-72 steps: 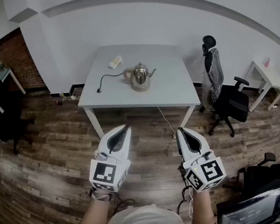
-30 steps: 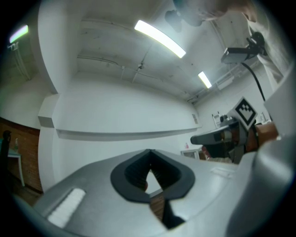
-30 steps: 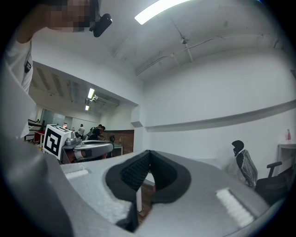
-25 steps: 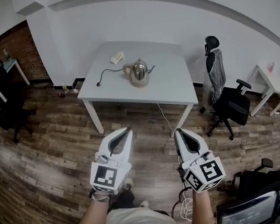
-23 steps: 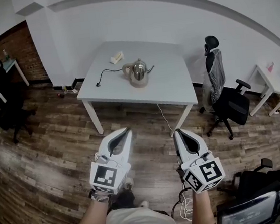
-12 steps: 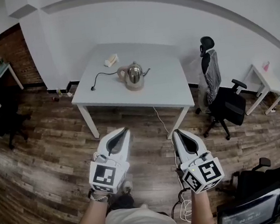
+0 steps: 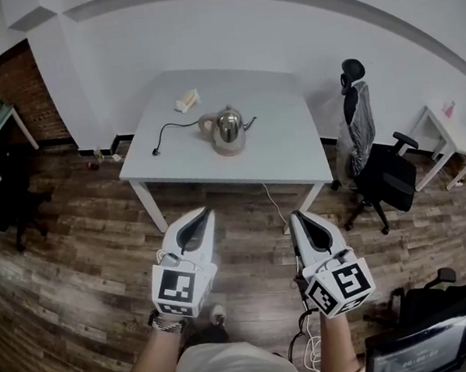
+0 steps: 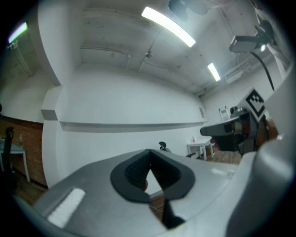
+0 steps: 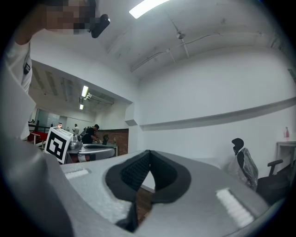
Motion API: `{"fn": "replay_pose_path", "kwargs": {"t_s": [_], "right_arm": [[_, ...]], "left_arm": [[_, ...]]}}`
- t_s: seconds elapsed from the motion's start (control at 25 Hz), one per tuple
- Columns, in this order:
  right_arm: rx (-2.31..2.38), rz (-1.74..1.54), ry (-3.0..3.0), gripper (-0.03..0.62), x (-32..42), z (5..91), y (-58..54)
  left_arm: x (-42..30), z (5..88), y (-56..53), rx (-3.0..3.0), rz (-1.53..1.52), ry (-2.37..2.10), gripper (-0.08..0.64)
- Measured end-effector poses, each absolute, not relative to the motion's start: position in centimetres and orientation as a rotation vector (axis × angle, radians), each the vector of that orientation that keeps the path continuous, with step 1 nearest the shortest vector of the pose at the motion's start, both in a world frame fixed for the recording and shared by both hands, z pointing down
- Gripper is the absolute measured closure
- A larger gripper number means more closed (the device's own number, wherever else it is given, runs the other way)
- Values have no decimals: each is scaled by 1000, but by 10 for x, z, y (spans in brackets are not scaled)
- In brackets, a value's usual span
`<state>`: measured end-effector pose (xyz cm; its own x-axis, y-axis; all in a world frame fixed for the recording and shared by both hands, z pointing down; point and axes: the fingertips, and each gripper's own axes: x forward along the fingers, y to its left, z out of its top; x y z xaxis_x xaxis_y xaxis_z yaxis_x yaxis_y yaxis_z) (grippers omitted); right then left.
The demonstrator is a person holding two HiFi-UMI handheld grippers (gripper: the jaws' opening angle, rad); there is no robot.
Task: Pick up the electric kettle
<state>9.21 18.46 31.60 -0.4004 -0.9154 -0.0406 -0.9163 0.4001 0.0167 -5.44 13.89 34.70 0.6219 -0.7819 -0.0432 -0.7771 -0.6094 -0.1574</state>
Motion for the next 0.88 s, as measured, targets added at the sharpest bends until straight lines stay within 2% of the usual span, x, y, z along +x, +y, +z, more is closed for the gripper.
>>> {"fn": "replay_pose_path", "kwargs": {"t_s": [0.88], "right_arm": [[-1838,35,2559,589,92,319,102]], "left_arm": [[-57,337,54,-2725,-8,1208,554]]}}
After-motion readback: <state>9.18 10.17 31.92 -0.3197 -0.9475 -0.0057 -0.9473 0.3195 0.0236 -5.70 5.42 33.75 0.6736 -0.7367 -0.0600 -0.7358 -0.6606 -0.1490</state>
